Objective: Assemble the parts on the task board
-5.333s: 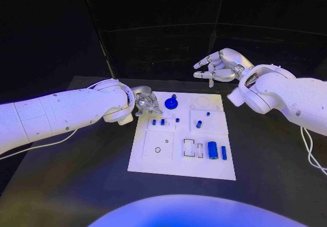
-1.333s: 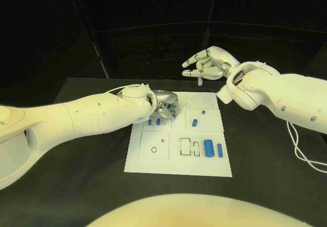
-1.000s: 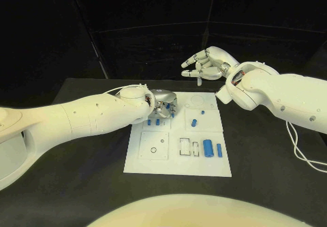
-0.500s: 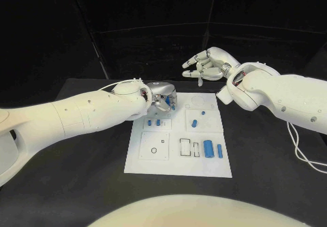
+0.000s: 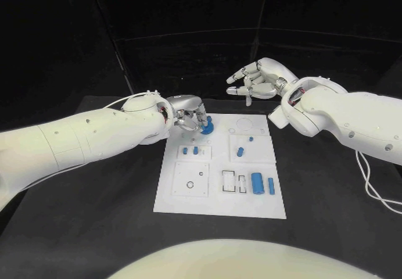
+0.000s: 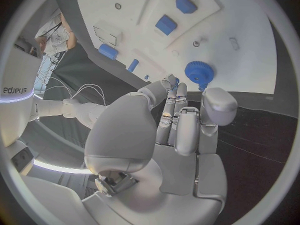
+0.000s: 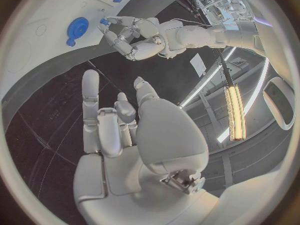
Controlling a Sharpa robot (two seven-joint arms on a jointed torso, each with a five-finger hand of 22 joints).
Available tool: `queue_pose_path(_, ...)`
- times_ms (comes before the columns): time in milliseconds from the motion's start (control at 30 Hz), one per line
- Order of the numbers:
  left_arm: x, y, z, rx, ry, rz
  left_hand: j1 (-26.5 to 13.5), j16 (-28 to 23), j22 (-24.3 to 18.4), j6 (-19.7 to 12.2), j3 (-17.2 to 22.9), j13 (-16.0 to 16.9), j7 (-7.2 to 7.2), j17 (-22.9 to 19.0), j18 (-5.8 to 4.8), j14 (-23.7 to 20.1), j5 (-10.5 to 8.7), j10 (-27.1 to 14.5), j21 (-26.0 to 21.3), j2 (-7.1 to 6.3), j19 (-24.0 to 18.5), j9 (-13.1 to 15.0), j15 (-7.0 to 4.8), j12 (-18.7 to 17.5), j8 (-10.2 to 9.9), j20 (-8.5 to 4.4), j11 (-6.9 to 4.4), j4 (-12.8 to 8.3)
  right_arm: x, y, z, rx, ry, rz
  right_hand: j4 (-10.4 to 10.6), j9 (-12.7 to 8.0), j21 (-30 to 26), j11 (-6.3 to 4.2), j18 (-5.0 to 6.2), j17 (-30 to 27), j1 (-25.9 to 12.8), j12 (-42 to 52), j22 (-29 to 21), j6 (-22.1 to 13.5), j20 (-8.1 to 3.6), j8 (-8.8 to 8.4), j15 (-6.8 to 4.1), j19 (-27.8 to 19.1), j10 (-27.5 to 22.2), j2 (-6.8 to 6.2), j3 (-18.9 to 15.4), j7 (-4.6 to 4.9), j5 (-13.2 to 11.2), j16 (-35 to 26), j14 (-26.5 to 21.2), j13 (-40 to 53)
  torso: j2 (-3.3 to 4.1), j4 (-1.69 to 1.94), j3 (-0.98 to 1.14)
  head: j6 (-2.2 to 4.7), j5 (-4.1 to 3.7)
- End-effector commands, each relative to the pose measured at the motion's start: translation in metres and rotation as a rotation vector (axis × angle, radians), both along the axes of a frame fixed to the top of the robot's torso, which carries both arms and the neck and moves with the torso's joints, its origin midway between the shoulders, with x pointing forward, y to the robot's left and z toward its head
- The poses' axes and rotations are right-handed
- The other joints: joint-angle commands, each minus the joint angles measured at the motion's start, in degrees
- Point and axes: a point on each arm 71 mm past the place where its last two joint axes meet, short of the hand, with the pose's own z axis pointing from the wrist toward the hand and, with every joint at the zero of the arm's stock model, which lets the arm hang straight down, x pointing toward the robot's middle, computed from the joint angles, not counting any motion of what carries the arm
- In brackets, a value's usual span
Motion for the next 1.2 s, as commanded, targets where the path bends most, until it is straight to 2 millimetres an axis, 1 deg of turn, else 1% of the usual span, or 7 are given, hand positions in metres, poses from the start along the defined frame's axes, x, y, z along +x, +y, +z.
queue_pose_path(33, -0.001, 0.007, -0.001, -0.007, 0.054, 0.021, -0.2, 0.2, 0.1, 0.4, 0.4, 0.1, -0.06, 0.0, -0.94, 1.4, -0.14, 0.3, 0.4, -0.3, 0.0, 0.0, 0.25, -0.3, -0.2, 0.23, -0.07, 0.0, 0.0, 0.0, 0.002, 0.004, -0.011, 0.001, -0.1, 0.1, -0.4, -0.19, 0.37, 0.0, 0.2, 0.2, -0.1, -0.3, 0.18, 0.3, -0.01, 0.0, 0.1, 0.25, -0.3, -0.16, 0.2, -0.3, 1.7, 0.1, 0.01, 0.02, -0.03, 0.03, 0.26)
queue_pose_path(200, -0.001, 0.018, -0.003, 0.001, 0.076, 0.041, -0.4, 0.2, 0.1, 0.5, 0.4, 0.1, -0.09, 0.0, -0.94, 1.4, -0.16, 0.5, 0.3, -0.45, 0.0, 0.0, 0.24, -0.5, -0.3, 0.22, -0.09, 0.1, 0.001, -0.001, 0.002, 0.003, -0.012, -0.001, -0.1, 0.1, -0.4, -0.19, 0.37, 0.0, 0.2, 0.2, -0.1, -0.3, 0.18, 0.3, -0.01, 0.0, 0.1, 0.25, -0.3, -0.16, 0.2, -0.3, 1.7, 0.1, 0.01, -0.02, -0.02, 0.03, 0.71)
queue_pose_path(533, 0.001, 0.029, -0.012, 0.025, 0.107, 0.072, -0.5, 0.1, -0.1, 0.5, 0.4, 0.1, -0.12, -0.4, -0.89, 1.3, -0.15, 0.5, 0.1, -0.51, -0.1, 0.0, 0.23, -0.6, -0.3, 0.22, -0.1, 0.2, 0.001, -0.003, 0.002, 0.002, -0.015, -0.009, -0.1, 0.1, -0.4, -0.21, 0.37, -0.2, 0.2, 0.1, -0.1, -0.3, 0.16, 0.37, -0.03, 0.0, 0.0, 0.23, -0.3, -0.18, 0.3, -0.4, 1.7, -0.1, 0.05, -0.16, -0.02, 0.04, 1.05)
queue_pose_path(733, 0.001, 0.029, -0.015, 0.04, 0.12, 0.075, -0.5, 0.0, -0.2, 0.6, 0.4, 0.1, -0.19, -0.5, -0.87, 1.2, -0.15, 0.5, 0.0, -0.57, -0.1, 0.0, 0.22, -0.8, -0.4, 0.22, -0.13, 0.2, 0.002, -0.003, 0.002, 0.002, -0.017, -0.01, -0.1, 0.1, -0.4, -0.21, 0.37, -0.2, 0.2, 0.1, -0.1, -0.3, 0.16, 0.37, -0.03, 0.0, 0.0, 0.23, -0.3, -0.18, 0.3, -0.4, 1.7, -0.1, 0.07, -0.19, 0.06, 0.12, 1.13)
queue_pose_path(900, 0.001, 0.027, -0.02, 0.052, 0.132, 0.074, -0.5, 0.0, -0.3, 0.6, 0.4, 0.1, -0.2, -0.5, -0.85, 1.2, -0.15, 0.5, -0.1, -0.59, -0.2, 0.0, 0.22, -0.8, -0.4, 0.22, -0.14, 0.2, 0.002, -0.002, 0.002, 0.002, -0.018, -0.009, -0.1, 0.1, -0.4, -0.21, 0.37, -0.2, 0.2, 0.1, -0.1, -0.3, 0.16, 0.37, -0.03, 0.0, 0.0, 0.23, -0.3, -0.18, 0.3, -0.4, 1.7, -0.1, 0.08, -0.3, 0.02, 0.05, 1.13)
queue_pose_path(1000, 0.002, 0.027, -0.024, 0.059, 0.139, 0.081, -0.5, 0.0, -0.3, 0.6, 0.4, 0.1, -0.21, -0.5, -0.85, 1.2, -0.16, 0.6, -0.1, -0.59, -0.2, 0.0, 0.21, -0.8, -0.4, 0.22, -0.16, 0.2, 0.002, -0.003, 0.002, 0.002, -0.018, -0.01, -0.1, 0.1, -0.4, -0.21, 0.37, -0.2, 0.2, 0.1, -0.1, -0.3, 0.16, 0.37, -0.03, 0.0, 0.0, 0.23, -0.3, -0.18, 0.3, -0.4, 1.7, -0.1, 0.08, -0.19, 0.01, 0.02, 1.06)
queue_pose_path(1200, 0.003, 0.028, -0.027, 0.071, 0.15, 0.089, -0.5, 0.0, -0.3, 0.7, 0.4, 0.1, -0.23, -0.5, -0.84, 1.2, -0.16, 0.7, -0.2, -0.58, -0.2, 0.0, 0.2, -0.9, -0.4, 0.21, -0.17, 0.2, 0.002, -0.003, 0.002, 0.002, -0.018, -0.01, -0.1, 0.1, -0.4, -0.21, 0.37, -0.2, 0.2, 0.1, -0.1, -0.3, 0.16, 0.37, -0.03, 0.0, 0.0, 0.23, -0.3, -0.18, 0.3, -0.4, 1.7, -0.1, 0.06, -0.18, 0.06, -0.03, 1.01)
